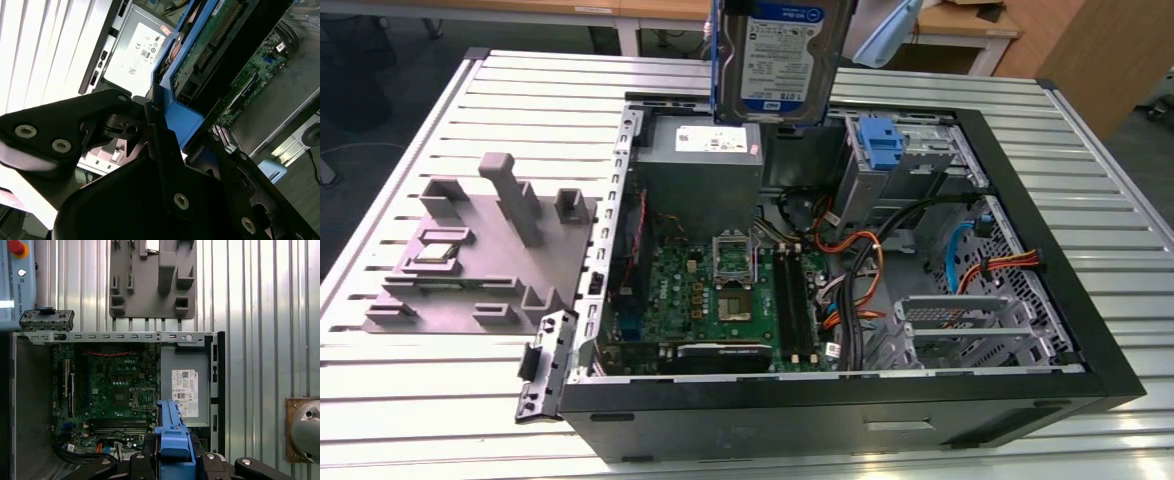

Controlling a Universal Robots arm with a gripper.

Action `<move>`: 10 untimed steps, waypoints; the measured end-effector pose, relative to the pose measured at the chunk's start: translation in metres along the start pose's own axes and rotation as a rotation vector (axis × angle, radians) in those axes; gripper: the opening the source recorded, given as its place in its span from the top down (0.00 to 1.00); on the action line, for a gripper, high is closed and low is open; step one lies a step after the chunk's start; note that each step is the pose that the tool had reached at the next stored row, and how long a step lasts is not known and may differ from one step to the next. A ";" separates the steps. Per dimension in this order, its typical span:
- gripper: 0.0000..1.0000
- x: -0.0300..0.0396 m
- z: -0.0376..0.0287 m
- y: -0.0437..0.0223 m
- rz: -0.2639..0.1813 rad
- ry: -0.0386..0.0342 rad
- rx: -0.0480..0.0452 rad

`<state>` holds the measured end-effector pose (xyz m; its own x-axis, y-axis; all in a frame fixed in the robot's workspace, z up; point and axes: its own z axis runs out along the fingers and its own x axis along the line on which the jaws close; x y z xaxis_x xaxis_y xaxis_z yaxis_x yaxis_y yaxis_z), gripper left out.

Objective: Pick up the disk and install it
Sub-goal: 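Pick up the disk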

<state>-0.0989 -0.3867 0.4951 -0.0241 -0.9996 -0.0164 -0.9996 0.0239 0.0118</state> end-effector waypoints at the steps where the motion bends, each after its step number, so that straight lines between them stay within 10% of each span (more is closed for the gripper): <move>1: 0.63 0.0003 -0.0001 0.0000 0.000 0.0002 -0.0001; 10: 0.63 0.0061 -0.0001 -0.0001 0.000 0.0002 0.0000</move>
<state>-0.0989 -0.3928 0.4951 -0.0241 -0.9996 -0.0162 -0.9996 0.0239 0.0118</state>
